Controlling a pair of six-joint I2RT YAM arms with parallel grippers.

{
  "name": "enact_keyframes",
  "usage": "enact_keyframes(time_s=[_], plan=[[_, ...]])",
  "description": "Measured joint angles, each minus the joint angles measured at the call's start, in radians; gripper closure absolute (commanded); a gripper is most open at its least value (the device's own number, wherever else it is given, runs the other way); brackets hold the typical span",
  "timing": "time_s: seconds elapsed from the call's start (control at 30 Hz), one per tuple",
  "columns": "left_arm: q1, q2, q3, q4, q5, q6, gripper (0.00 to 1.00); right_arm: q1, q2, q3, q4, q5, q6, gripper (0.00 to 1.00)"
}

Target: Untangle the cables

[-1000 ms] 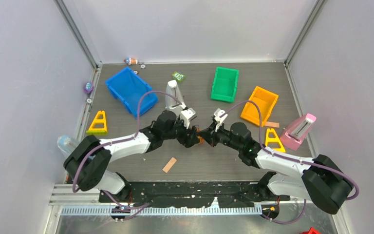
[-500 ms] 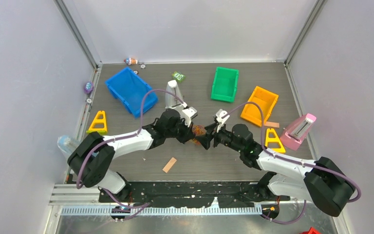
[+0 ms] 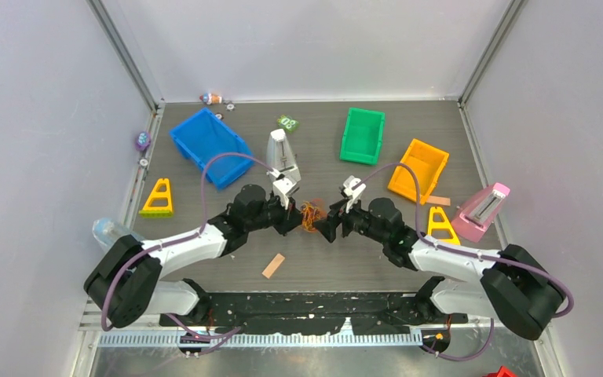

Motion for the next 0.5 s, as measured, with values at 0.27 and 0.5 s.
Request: enact_keyframes(time_s=[0.27,0.5], plan=[[0.003,-0.027,-0.025,0.062,0.018,-0.003,1.0,0.0,0.084,0.063,-0.035,-0.104,-0.002,0.93],[0.023,-0.083,-0.046,0.061,-0.1,-0.022,1.0,0.01,0.075,0.085,-0.105,0.114,0.024,0.95]])
